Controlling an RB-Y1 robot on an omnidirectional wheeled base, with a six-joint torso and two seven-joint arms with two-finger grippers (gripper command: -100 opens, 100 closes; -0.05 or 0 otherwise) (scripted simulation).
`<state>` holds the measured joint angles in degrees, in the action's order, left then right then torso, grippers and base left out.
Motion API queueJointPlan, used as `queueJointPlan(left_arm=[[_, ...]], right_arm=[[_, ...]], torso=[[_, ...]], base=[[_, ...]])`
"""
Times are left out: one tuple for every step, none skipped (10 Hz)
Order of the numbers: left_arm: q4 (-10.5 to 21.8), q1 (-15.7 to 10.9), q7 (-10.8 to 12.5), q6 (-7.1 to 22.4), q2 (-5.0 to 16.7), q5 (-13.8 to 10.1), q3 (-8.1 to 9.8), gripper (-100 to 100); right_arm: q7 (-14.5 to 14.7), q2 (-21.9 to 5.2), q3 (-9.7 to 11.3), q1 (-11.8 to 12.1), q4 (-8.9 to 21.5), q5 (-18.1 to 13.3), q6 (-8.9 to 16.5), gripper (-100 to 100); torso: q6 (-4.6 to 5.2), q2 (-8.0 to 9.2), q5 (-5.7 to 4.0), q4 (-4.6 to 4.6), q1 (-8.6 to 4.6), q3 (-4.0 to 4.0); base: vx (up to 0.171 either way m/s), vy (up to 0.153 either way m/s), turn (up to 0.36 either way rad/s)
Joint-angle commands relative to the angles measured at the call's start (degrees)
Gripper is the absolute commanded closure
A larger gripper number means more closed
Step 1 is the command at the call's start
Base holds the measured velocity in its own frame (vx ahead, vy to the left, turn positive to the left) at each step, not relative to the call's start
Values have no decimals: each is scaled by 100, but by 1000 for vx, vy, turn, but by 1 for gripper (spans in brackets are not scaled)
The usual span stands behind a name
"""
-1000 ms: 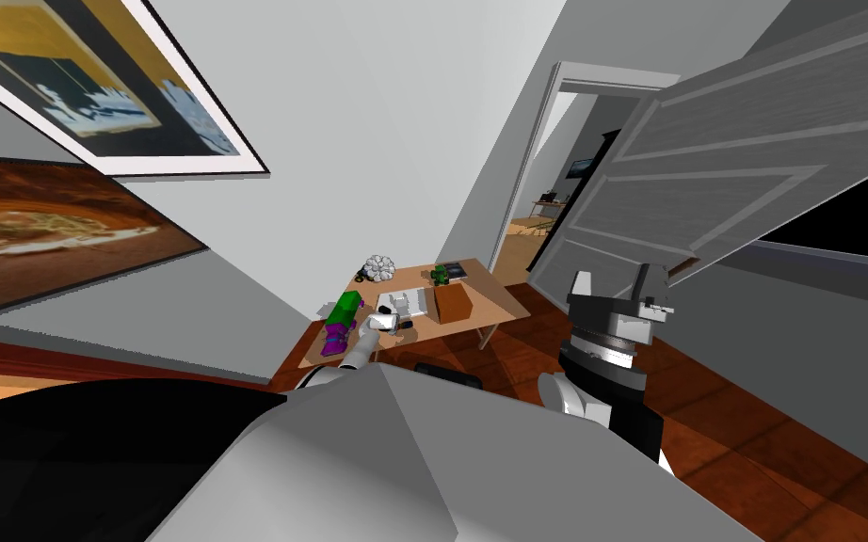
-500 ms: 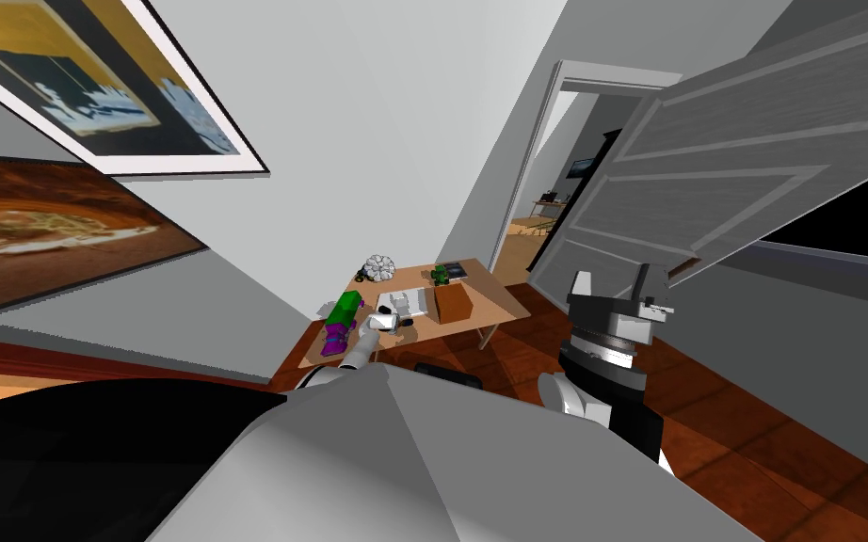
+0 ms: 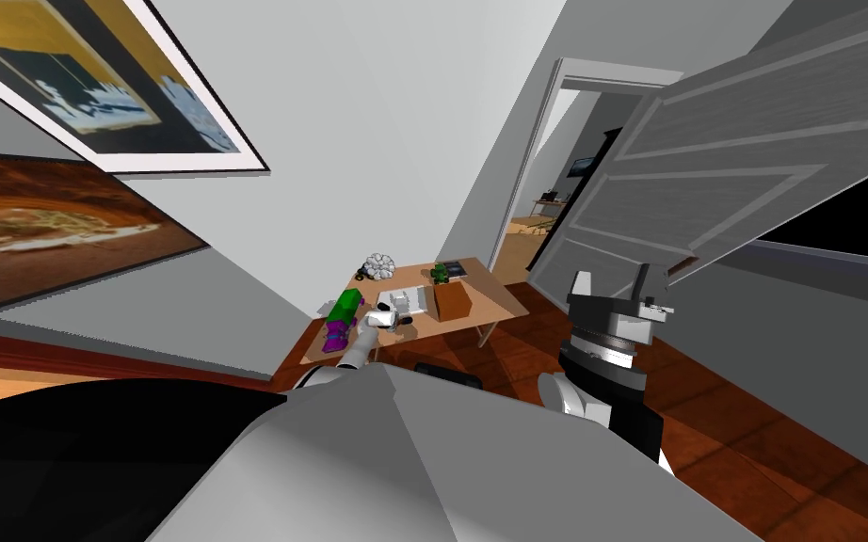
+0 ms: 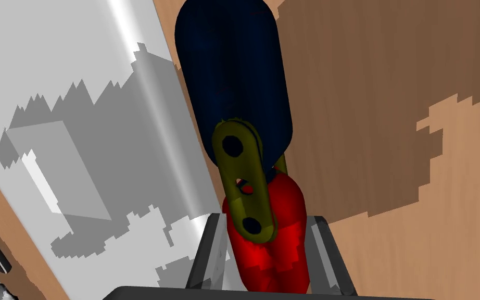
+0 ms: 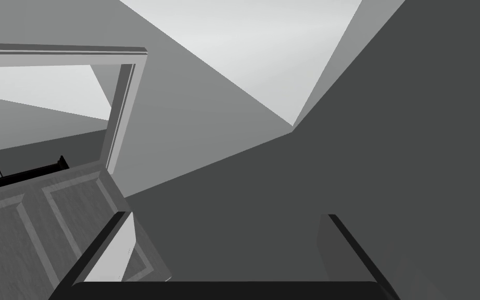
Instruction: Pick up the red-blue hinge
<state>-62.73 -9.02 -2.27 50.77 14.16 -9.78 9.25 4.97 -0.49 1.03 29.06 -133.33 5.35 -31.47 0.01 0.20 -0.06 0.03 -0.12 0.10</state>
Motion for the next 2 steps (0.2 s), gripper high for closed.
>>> queueJointPlan(left_arm=[[0,0,0,0,0,0,0,100],[-10,0,-2,22,2,-2,1,0]], right_arm=[[0,0,0,0,0,0,0,0],[0,0,0,0,0,0,0,0]], torso=[[0,0,0,0,0,0],[0,-7,1,-1,5,-3]], base=[[-22,-11,2],[0,0,0]])
